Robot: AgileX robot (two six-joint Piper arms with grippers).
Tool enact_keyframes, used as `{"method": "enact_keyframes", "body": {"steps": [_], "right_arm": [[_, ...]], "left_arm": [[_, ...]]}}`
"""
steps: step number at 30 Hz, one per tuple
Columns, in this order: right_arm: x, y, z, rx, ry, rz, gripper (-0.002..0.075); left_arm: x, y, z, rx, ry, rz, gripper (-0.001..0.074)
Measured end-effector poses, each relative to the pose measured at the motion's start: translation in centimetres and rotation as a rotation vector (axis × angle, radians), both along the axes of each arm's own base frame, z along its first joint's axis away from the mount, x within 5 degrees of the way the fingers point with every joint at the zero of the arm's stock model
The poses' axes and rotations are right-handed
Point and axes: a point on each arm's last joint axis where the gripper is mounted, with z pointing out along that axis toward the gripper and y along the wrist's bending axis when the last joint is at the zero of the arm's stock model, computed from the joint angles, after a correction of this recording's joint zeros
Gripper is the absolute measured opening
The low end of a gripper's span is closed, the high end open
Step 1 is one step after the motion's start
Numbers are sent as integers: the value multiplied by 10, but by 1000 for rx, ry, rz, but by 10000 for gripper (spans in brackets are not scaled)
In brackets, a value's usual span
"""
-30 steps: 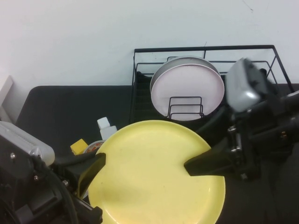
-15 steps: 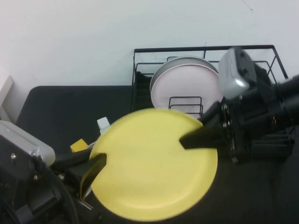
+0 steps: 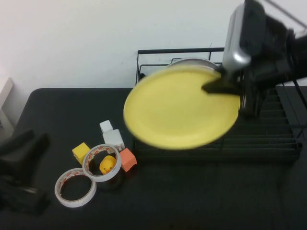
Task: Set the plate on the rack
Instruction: Place the plate on the rack
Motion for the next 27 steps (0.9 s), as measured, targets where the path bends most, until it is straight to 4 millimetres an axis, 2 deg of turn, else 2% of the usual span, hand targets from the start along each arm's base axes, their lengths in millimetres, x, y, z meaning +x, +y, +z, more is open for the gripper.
{"method": "enact_keyframes", "body": {"steps": [2,4,10,14,17,21,27], "right_arm": [[14,-3,4,1,-22,-41,113],[29,-7,8,0,-37,-67,113],[76,-18,9,-1,-69,-124,113],[102,-23,3,-24,-112,-121,113],[117,-23,-9,-71,-158,-82,113],[132,-22,-37,-133,-177,-34,113],[150,-19,-74,-167,-165,-15,113]], "left_arm": [[-6,7,5,-28,-31,19,84],[-13,14,10,-58,-65,29,35],[-24,34,17,-150,-104,117,4],[-24,45,3,-172,-61,231,0],[-22,51,-12,-169,-12,302,0],[-21,52,-26,-149,25,331,0],[-21,51,-30,-139,33,325,0]]}}
